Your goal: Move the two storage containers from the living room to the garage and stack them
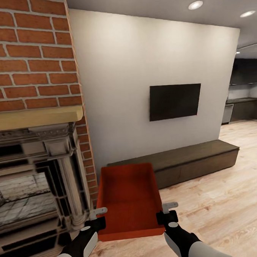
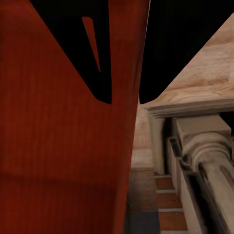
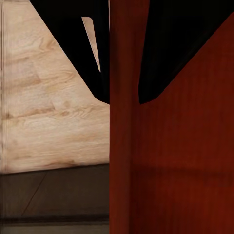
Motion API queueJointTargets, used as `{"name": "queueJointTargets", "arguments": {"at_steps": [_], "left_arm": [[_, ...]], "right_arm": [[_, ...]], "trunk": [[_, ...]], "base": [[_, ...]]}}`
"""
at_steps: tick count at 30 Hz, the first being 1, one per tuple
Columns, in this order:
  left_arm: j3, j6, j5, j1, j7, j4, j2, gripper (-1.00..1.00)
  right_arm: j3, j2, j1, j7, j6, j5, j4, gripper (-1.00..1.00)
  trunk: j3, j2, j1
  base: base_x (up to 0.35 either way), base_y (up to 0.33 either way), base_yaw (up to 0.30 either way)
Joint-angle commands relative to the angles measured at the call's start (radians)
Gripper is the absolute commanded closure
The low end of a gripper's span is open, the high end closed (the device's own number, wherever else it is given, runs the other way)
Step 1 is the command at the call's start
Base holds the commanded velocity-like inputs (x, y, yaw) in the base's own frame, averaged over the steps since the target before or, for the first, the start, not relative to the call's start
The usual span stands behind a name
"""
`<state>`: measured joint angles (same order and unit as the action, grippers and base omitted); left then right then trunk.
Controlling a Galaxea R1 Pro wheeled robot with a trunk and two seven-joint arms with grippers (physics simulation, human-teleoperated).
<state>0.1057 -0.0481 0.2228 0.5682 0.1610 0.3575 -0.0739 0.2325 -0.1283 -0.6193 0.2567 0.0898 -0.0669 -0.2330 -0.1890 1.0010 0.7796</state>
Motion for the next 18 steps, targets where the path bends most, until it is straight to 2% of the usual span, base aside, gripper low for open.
{"name": "queueJointTargets", "arguments": {"at_steps": [1, 18], "left_arm": [[0.011, -0.006, 0.012, -0.001, 0.013, 0.000, 0.000, 1.00], [0.009, -0.006, 0.011, -0.001, 0.012, -0.001, 0.000, 1.00]], "right_arm": [[-0.018, -0.001, -0.002, 0.009, 0.007, 0.008, -0.002, 1.00], [-0.018, -0.001, -0.002, 0.009, 0.007, 0.007, -0.002, 1.00]], "trunk": [[-0.001, 0.001, 0.000], [-0.001, 0.001, 0.000]], "base": [[0.000, 0.000, -0.288], [0.000, 0.000, -0.288]]}}
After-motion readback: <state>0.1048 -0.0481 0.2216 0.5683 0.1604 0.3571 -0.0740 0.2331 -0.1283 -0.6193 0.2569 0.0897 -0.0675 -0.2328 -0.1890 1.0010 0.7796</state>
